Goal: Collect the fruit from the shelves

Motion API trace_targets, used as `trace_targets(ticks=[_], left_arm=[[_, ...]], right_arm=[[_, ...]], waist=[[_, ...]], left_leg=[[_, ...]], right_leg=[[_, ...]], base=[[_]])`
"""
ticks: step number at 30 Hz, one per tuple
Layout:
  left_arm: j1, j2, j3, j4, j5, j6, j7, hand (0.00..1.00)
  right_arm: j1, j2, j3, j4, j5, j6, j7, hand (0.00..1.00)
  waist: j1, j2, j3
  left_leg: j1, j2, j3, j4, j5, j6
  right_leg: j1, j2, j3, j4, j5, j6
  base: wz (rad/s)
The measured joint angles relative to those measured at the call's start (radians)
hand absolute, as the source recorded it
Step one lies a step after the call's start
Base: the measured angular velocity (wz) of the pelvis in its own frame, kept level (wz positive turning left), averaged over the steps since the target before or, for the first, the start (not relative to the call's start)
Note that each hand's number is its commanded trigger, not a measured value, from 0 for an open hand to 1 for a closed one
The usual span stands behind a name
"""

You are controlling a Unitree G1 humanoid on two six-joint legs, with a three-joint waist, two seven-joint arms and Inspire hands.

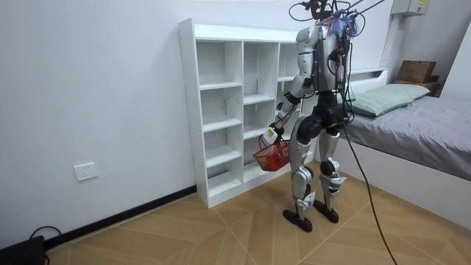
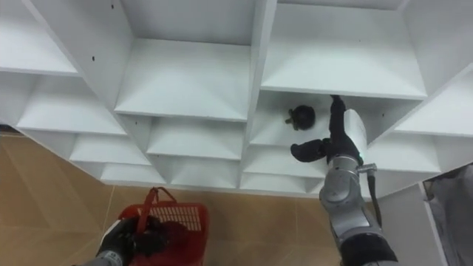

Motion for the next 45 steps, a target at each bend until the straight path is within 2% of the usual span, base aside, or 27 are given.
trace_targets(ticks=[10, 14, 21, 29, 45], left_arm=[[-0.035, -0.002, 0.000, 0.000, -0.020, 0.000, 0.007, 1.00], [-0.052, -0.002, -0.001, 0.024, -0.019, 0.000, 0.006, 1.00], [-0.066, -0.001, -0.001, 0.036, -0.019, 0.000, 0.006, 1.00], [-0.075, 0.000, -0.019, 0.058, -0.019, -0.002, 0.007, 1.00], [-0.083, 0.003, -0.018, 0.060, -0.019, -0.002, -0.013, 1.00]], right_arm=[[-0.030, -0.015, 0.000, 0.030, -0.001, 0.000, -0.053, 0.00], [-0.036, -0.019, -0.002, 0.030, -0.006, 0.000, -0.066, 0.00], [-0.074, -0.054, -0.006, 0.075, -0.001, 0.000, -0.083, 0.00], [-0.149, -0.065, -0.032, 0.142, 0.012, -0.001, -0.083, 0.00], [-0.179, -0.084, -0.030, 0.142, 0.037, 0.000, -0.059, 0.00]], waist=[[0.005, 0.003, 0.0023], [0.008, 0.001, 0.0066], [0.009, -0.005, 0.0234], [0.018, -0.006, 0.0235], [0.027, -0.005, 0.0219]], left_leg=[[-0.053, -0.001, 0.004, 0.000, 0.006, 0.003], [-0.059, 0.000, 0.004, -0.004, 0.010, 0.003], [-0.062, -0.001, 0.010, -0.004, 0.010, 0.003], [-0.077, 0.000, 0.007, -0.003, 0.020, 0.005], [-0.091, 0.002, 0.002, 0.001, 0.029, 0.007]], right_leg=[[-0.054, -0.001, -0.001, 0.001, 0.006, 0.001], [-0.077, -0.002, 0.003, 0.022, 0.006, 0.001], [-0.082, -0.002, -0.002, 0.024, 0.006, 0.001], [-0.097, -0.003, -0.005, 0.031, 0.007, 0.000], [-0.111, -0.005, -0.008, 0.042, 0.009, -0.002]], base=[[0.00], [-0.07], [-0.01], [0.02], [0.01]])
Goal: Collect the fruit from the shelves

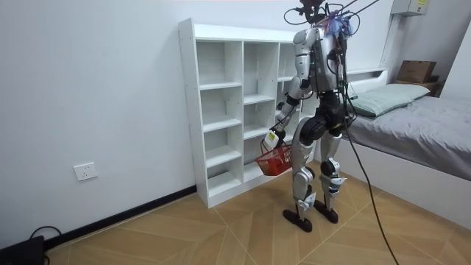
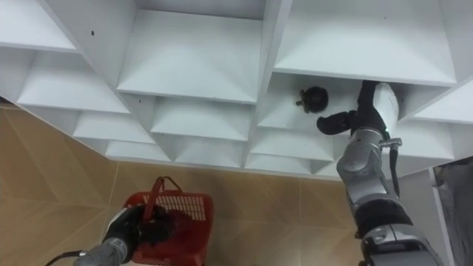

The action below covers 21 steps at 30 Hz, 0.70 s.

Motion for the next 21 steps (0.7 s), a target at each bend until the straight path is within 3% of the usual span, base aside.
trace_targets(ticks=[12, 21], left_arm=[[-0.024, -0.001, 0.000, 0.022, 0.001, 0.000, 0.000, 1.00], [-0.036, -0.004, -0.041, 0.056, 0.000, 0.001, -0.017, 1.00]], right_arm=[[-0.029, -0.014, 0.040, 0.000, -0.042, 0.001, 0.065, 0.00], [-0.036, -0.023, 0.061, 0.001, -0.045, 0.000, 0.063, 0.00]], waist=[[0.021, 0.001, -0.0009], [0.028, 0.002, -0.0003]], left_leg=[[0.003, 0.009, 0.001, 0.006, 0.009, -0.003], [-0.019, 0.015, -0.008, -0.004, 0.034, -0.006]], right_leg=[[0.001, 0.004, -0.002, 0.006, 0.008, -0.009], [-0.022, 0.005, -0.019, 0.018, 0.017, -0.020]], base=[[0.00], [0.04]])
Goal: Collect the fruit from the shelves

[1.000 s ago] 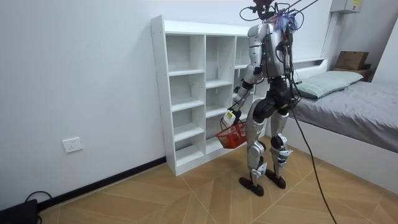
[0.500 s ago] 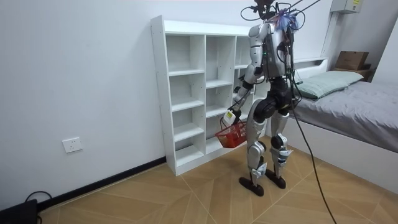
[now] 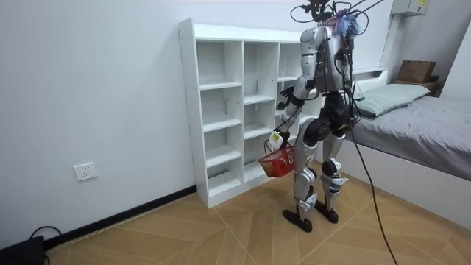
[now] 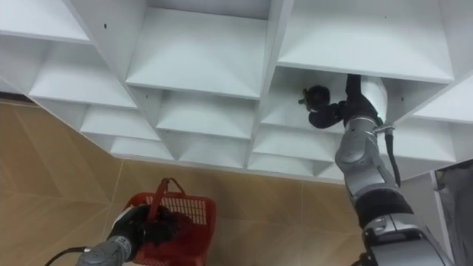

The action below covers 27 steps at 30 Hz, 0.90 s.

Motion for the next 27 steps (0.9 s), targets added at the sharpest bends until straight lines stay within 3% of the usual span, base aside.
trace_targets(ticks=[7, 14, 27], left_arm=[[-0.018, 0.003, -0.027, 0.022, -0.016, -0.002, -0.003, 1.00], [-0.026, 0.026, -0.069, 0.022, -0.039, -0.004, -0.026, 1.00], [-0.045, 0.034, -0.074, 0.023, -0.044, -0.004, -0.023, 1.00]], right_arm=[[-0.055, -0.001, 0.009, 0.034, 0.007, -0.001, -0.011, 0.00], [-0.100, -0.003, 0.016, 0.098, 0.009, -0.001, -0.011, 0.00], [-0.100, -0.025, 0.018, 0.155, 0.009, 0.002, -0.011, 0.00]], waist=[[0.001, -0.004, 0.0021], [0.005, -0.021, 0.0125], [0.030, -0.023, 0.0147]], left_leg=[[-0.022, -0.001, -0.006, -0.020, 0.024, -0.002], [-0.035, -0.002, -0.011, -0.020, 0.025, -0.003], [-0.063, -0.002, -0.015, -0.024, 0.025, -0.003]], right_leg=[[-0.034, 0.000, -0.005, 0.012, 0.004, -0.005], [-0.044, -0.001, -0.008, 0.008, 0.004, -0.006], [-0.071, -0.002, -0.013, 0.004, 0.005, -0.006]], base=[[0.03], [0.01], [0.00]])
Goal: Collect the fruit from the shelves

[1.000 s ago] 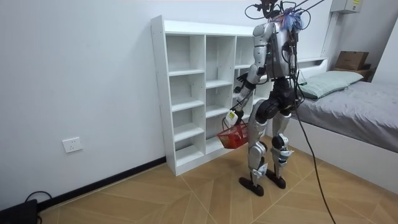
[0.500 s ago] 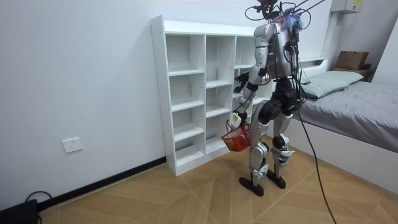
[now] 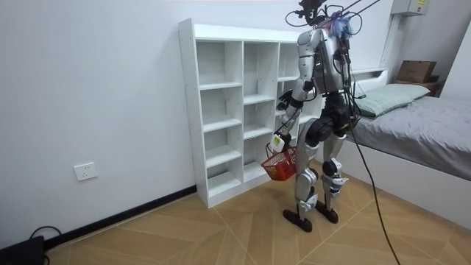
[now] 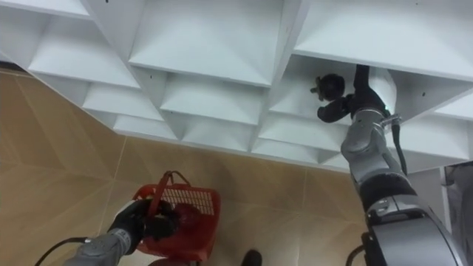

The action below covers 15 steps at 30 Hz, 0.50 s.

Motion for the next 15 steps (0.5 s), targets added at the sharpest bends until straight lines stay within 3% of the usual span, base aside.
trace_targets(ticks=[4, 15], left_arm=[[-0.007, -0.001, 0.000, 0.012, 0.000, -0.001, -0.001, 1.00], [-0.020, -0.002, 0.002, 0.041, 0.000, -0.003, -0.008, 1.00]], right_arm=[[0.000, 0.000, 0.000, 0.026, -0.004, 0.000, 0.000, 0.00], [-0.016, -0.004, -0.002, 0.039, -0.062, -0.001, 0.001, 0.00]], waist=[[0.005, -0.003, 0.0062], [0.019, -0.005, 0.0102]], left_leg=[[0.000, 0.000, 0.000, 0.000, 0.000, 0.000], [0.000, 0.000, 0.002, -0.008, 0.004, -0.004]], right_leg=[[-0.001, 0.000, 0.003, 0.000, 0.000, 0.000], [-0.010, 0.003, 0.008, 0.004, 0.001, -0.002]], base=[[-0.01], [-0.01]])
